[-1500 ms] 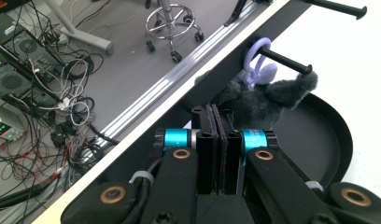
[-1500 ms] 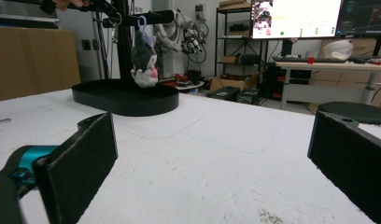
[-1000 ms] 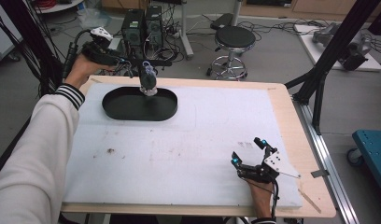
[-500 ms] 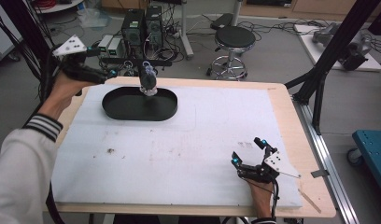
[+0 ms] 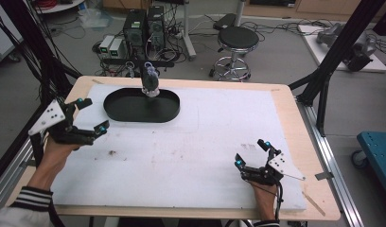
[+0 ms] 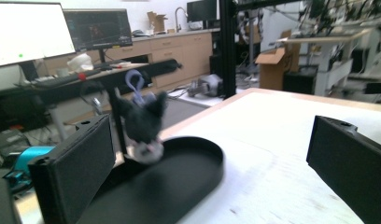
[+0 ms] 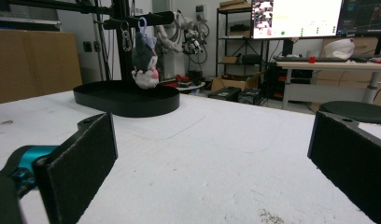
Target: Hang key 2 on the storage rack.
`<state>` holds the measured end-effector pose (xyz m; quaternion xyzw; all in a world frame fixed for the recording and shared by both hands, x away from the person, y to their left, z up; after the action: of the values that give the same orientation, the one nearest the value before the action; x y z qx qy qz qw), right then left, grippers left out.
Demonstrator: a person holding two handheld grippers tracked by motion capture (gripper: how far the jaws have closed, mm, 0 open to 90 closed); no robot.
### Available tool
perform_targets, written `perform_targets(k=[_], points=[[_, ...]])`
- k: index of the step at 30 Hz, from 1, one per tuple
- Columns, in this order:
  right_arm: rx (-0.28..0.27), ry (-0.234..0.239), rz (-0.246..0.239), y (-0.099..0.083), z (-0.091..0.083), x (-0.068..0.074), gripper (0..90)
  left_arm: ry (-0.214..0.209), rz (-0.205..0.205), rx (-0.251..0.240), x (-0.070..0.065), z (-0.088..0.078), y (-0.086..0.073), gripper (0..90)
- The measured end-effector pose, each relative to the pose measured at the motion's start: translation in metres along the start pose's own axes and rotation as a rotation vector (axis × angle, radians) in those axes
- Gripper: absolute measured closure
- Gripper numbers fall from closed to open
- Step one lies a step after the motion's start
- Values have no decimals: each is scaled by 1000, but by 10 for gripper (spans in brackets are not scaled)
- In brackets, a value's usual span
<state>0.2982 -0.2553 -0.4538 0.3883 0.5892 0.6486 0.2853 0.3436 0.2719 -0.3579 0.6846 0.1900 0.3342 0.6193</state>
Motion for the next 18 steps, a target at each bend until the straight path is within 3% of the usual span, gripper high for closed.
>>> perform_targets(k=[6, 9, 18], points=[[6, -1, -8, 0, 0, 1, 7, 7, -21, -34, -23, -13, -33, 17], [7, -1, -8, 0, 0, 1, 7, 9, -54, -32, -30, -16, -50, 17], [9, -3, -7, 0, 0, 1, 7, 22, -75, -20, -44, -18, -75, 17]])
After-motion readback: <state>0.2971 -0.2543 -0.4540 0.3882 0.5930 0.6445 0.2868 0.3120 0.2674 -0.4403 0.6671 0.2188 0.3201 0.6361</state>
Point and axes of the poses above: each handheld gripper's, and its own axes: z roughly forward along the jaws, y roughly out of its top, x roughly to its left, the point moved 4 cm from there along z, roughly forward along the jaws, and after that the axes turned 8 degrees about z, right-handed, at the moved point
